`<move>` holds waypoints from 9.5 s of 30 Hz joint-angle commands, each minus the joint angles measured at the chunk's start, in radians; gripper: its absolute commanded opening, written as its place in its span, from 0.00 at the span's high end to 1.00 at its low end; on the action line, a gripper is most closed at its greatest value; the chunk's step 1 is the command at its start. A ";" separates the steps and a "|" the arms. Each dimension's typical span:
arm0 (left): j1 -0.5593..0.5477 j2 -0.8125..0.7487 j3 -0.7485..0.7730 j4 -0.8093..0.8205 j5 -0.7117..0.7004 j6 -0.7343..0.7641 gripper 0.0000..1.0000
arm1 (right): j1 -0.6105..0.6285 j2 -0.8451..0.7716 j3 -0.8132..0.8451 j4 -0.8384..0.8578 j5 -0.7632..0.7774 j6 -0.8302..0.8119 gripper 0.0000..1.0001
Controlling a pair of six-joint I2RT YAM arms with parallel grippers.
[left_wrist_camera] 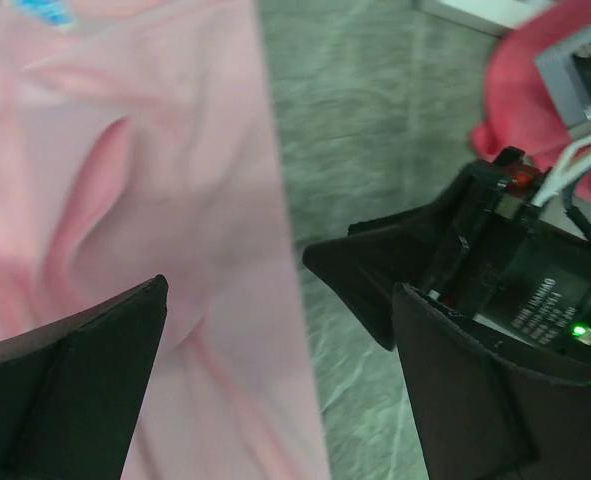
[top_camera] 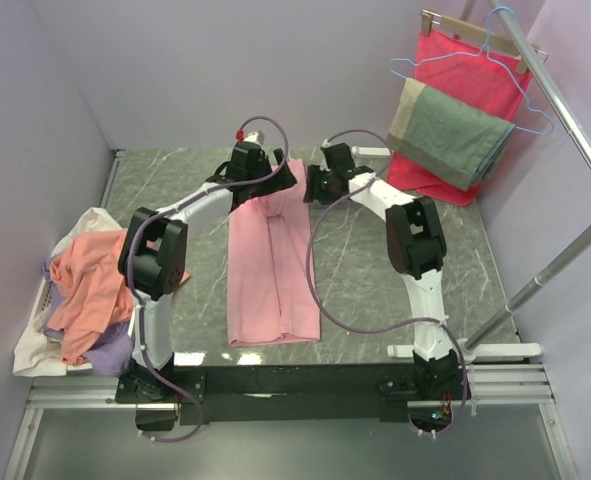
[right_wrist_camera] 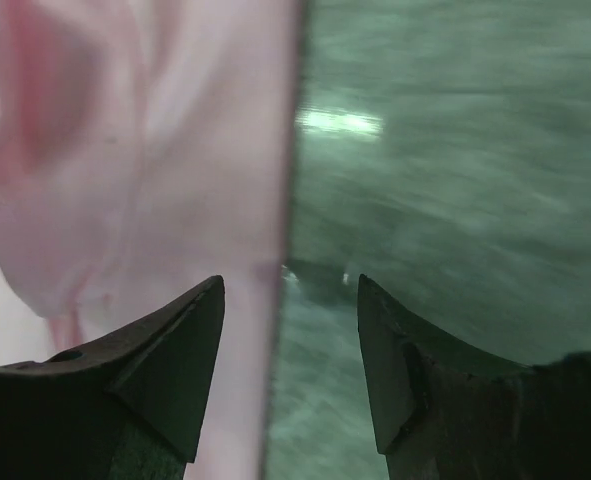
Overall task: Fold and stack the t-shirts
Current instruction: Rotate the tshirt 90 degrees, then grab the bottom of the folded rectangular tshirt with both arms, then fold the folded rectangular tshirt in 1/3 of the way
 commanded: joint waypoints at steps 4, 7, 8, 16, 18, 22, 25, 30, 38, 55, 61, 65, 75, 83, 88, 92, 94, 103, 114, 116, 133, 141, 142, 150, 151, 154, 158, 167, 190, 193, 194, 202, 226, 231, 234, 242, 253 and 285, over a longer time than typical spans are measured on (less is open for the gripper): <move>0.051 0.232 0.236 0.136 0.374 -0.024 0.01 | -0.041 -0.246 -0.126 0.055 0.085 -0.018 0.37; 0.065 0.322 0.336 0.153 0.417 -0.061 0.01 | -0.043 -0.278 -0.158 0.056 0.082 -0.023 0.37; 0.065 0.333 0.348 0.143 0.403 -0.057 0.01 | -0.043 -0.283 -0.165 0.058 0.081 -0.023 0.37; 0.065 0.277 0.266 0.050 0.037 0.061 0.01 | -0.046 -0.272 -0.163 0.049 0.036 -0.021 0.37; 0.065 0.237 0.214 0.054 -0.021 0.072 0.01 | -0.046 -0.266 -0.162 0.049 0.018 -0.018 0.37; 0.065 0.124 0.068 0.151 -0.063 0.069 0.01 | -0.044 -0.263 -0.175 0.055 -0.011 -0.006 0.37; 0.065 0.111 0.052 0.159 -0.115 0.062 0.01 | -0.044 -0.261 -0.188 0.053 -0.025 -0.003 0.37; 0.065 0.096 0.017 0.194 -0.115 0.029 0.01 | -0.041 -0.263 -0.204 0.049 -0.041 -0.003 0.38; 0.063 0.185 0.131 0.039 -0.178 0.040 0.01 | -0.040 -0.269 -0.217 0.046 -0.056 -0.005 0.38; 0.060 0.258 0.237 -0.099 -0.270 0.052 0.01 | -0.040 -0.306 -0.243 0.036 -0.059 -0.006 0.38; 0.056 0.120 0.143 0.010 -0.218 0.062 0.01 | -0.038 -0.318 -0.260 0.038 -0.057 -0.008 0.38; 0.033 0.065 0.148 -0.007 -0.197 0.088 0.01 | -0.038 -0.330 -0.273 0.044 -0.056 -0.006 0.38; -0.010 0.013 0.028 -0.002 -0.134 0.048 0.00 | -0.037 -0.376 -0.313 0.041 -0.045 -0.011 0.38; -0.017 0.045 -0.089 0.033 -0.154 0.017 0.01 | -0.038 -0.399 -0.333 0.032 -0.039 -0.023 0.38; -0.018 0.070 -0.086 0.022 -0.161 0.016 0.01 | -0.037 -0.410 -0.344 0.027 -0.034 -0.024 0.38; -0.020 0.066 -0.080 -0.001 -0.146 0.019 0.00 | -0.037 -0.425 -0.356 0.024 -0.028 -0.024 0.39; -0.021 0.077 -0.073 -0.027 -0.158 0.011 0.01 | -0.035 -0.438 -0.364 0.021 -0.025 -0.020 0.39; -0.027 0.018 -0.158 0.014 -0.147 -0.015 0.01 | -0.032 -0.582 -0.433 0.024 -0.008 -0.015 0.39; -0.047 -0.373 -0.277 -0.064 -0.264 -0.033 0.01 | -0.029 -0.852 -0.713 -0.022 -0.068 -0.026 0.38; -0.067 -0.470 -0.413 -0.084 -0.258 -0.082 0.01 | -0.029 -0.909 -0.772 -0.028 -0.131 -0.006 0.38; -0.455 -1.105 -0.975 -0.519 -0.332 -0.566 0.02 | 0.275 -1.125 -1.212 -0.027 -0.294 0.204 0.38; -0.555 -1.151 -1.047 -0.639 -0.276 -0.685 0.03 | 0.301 -1.151 -1.291 0.013 -0.318 0.275 0.38; -0.567 -1.156 -1.066 -0.604 -0.272 -0.695 0.03 | 0.299 -1.145 -1.294 0.015 -0.318 0.272 0.38; -0.645 -1.029 -1.113 -0.544 -0.246 -0.757 0.03 | 0.299 -1.074 -1.287 0.049 -0.318 0.275 0.38; -0.652 -1.020 -1.115 -0.536 -0.249 -0.762 0.02 | 0.299 -1.068 -1.286 0.049 -0.317 0.276 0.39; -0.664 -1.012 -1.127 -0.489 -0.244 -0.768 0.04 | 0.301 -1.032 -1.287 0.076 -0.327 0.279 0.42; -0.682 -1.016 -1.144 -0.472 -0.241 -0.788 0.11 | 0.299 -0.969 -1.301 0.134 -0.379 0.299 0.49; -0.710 -1.087 -1.189 -0.466 -0.244 -0.848 0.22 | 0.330 -0.889 -1.333 0.217 -0.432 0.342 0.53; -0.741 -1.144 -1.116 -0.700 -0.410 -0.942 0.07 | 0.335 -0.979 -1.272 0.164 -0.361 0.288 0.89; -0.741 -1.150 -1.130 -0.702 -0.427 -0.957 0.07 | 0.336 -0.969 -1.280 0.174 -0.366 0.291 0.88; -0.741 -1.144 -1.135 -0.694 -0.428 -0.958 0.08 | 0.335 -0.959 -1.280 0.174 -0.366 0.292 0.88; -0.742 -1.004 -1.130 -0.630 -0.460 -0.983 0.38 | 0.335 -0.965 -1.291 0.184 -0.378 0.302 0.89; -0.733 -1.070 -0.879 -0.832 -0.663 -0.931 0.97 | 0.335 -1.001 -1.107 0.105 -0.399 0.236 1.00; -0.679 -1.001 -0.842 -0.759 -0.681 -0.848 0.90 | 0.330 -0.909 -0.985 0.082 -0.392 0.186 1.00; -0.629 -0.961 -0.817 -0.740 -0.701 -0.796 0.87 | 0.321 -0.855 -0.915 0.062 -0.387 0.155 1.00; -0.390 -0.889 -0.771 -0.498 -0.678 -0.508 0.83 | 0.246 -0.720 -0.749 0.009 -0.376 0.092 1.00; -0.215 -0.551 -0.632 -0.306 -0.579 -0.302 0.76 | 0.141 -0.470 -0.502 -0.042 -0.409 0.028 1.00; -0.053 -0.553 -0.568 -0.122 -0.287 -0.093 0.32 | 0.121 -0.369 -0.300 -0.030 -0.339 0.003 0.47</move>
